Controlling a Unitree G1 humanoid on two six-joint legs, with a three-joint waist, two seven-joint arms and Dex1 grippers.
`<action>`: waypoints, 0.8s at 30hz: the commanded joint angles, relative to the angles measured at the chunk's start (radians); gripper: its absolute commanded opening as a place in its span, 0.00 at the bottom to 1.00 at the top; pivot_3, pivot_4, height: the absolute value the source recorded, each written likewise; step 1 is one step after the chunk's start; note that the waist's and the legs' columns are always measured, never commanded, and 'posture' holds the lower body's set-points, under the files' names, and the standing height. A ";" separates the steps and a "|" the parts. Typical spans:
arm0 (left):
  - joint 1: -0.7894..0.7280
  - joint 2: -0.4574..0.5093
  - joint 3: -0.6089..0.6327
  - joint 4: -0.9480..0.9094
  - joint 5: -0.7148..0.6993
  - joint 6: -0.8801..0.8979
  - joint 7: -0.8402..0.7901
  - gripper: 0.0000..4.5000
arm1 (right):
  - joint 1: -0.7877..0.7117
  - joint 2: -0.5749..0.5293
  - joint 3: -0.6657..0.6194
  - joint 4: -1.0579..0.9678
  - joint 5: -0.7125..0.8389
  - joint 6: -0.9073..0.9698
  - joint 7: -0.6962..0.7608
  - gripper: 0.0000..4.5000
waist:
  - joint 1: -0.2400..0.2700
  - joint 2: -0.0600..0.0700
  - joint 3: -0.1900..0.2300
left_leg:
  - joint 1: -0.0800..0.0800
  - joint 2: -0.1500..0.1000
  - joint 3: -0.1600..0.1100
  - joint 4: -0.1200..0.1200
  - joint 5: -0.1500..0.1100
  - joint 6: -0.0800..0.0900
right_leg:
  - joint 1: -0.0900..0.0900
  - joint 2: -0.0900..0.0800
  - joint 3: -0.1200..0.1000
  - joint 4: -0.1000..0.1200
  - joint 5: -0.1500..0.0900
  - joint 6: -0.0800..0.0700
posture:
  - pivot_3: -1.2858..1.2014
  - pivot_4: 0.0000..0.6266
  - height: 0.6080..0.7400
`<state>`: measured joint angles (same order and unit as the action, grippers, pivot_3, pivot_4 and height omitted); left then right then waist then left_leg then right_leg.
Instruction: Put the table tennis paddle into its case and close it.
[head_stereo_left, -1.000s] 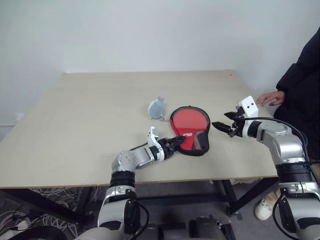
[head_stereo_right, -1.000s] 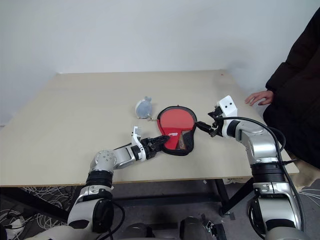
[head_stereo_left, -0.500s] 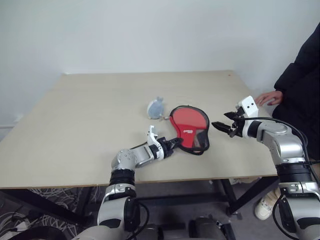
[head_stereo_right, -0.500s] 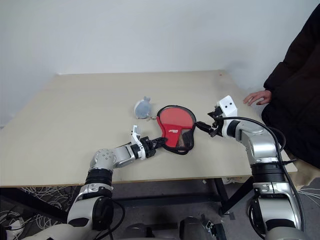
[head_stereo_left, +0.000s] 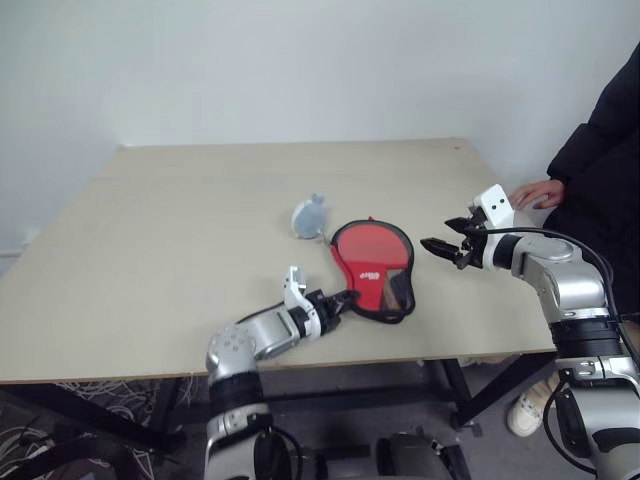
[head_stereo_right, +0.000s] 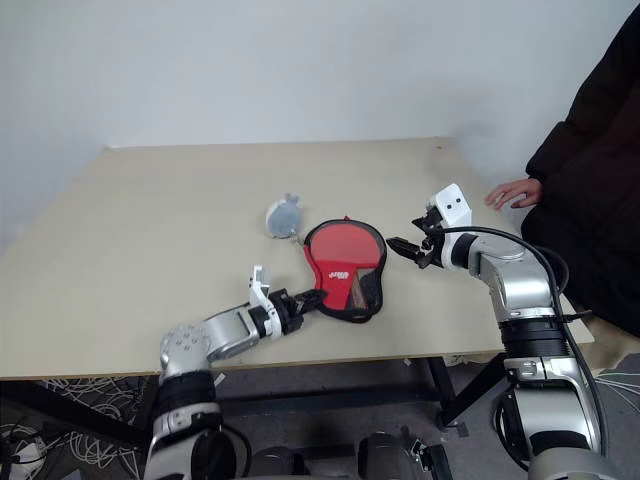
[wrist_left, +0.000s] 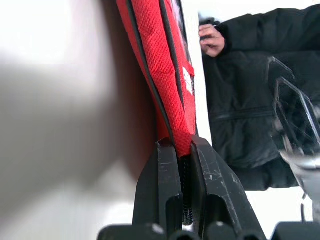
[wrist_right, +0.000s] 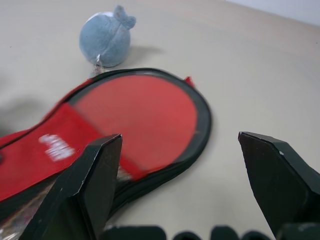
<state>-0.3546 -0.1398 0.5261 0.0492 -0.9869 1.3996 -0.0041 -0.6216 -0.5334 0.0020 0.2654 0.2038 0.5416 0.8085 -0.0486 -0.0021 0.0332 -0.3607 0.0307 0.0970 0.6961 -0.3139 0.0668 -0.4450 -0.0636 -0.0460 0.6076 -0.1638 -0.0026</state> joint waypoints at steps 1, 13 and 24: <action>0.096 -0.104 0.071 -0.217 -0.176 0.111 0.159 0.00 | -0.031 -0.006 -0.006 -0.011 0.006 -0.014 0.003 0.89 | 0.000 -0.002 0.001 | 0.000 -0.001 0.000 0.000 0.000 0.000 | 0.000 0.000 0.000 0.000 0.000 0.000 | 0.52 0.00 1.00; 0.510 0.064 -0.277 -0.498 -0.919 -0.256 0.716 0.00 | -0.033 0.010 0.005 0.003 0.008 -0.018 -0.002 0.89 | 0.027 -0.008 0.005 | 0.002 0.001 -0.003 -0.003 0.000 -0.001 | -0.001 -0.003 0.005 0.001 0.001 -0.006 | 0.52 0.00 1.00; 0.642 0.300 -0.483 -0.631 -0.985 -0.545 0.695 0.00 | -0.038 0.018 0.010 0.014 0.006 -0.022 0.002 0.89 | 0.028 -0.007 0.005 | 0.002 -0.006 -0.001 -0.001 0.001 -0.002 | 0.001 -0.003 0.006 0.001 0.001 -0.001 | 0.52 0.00 1.00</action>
<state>0.2745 0.1251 0.0671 -0.5321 -1.9424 0.8796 0.7273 -0.6267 -0.5065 0.0264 0.2910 0.2033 0.5396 0.8087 -0.0201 -0.0088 0.0377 -0.3591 0.0250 0.0958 0.6953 -0.3128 0.0643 -0.4441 -0.0657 -0.0398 0.6083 -0.1627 -0.0036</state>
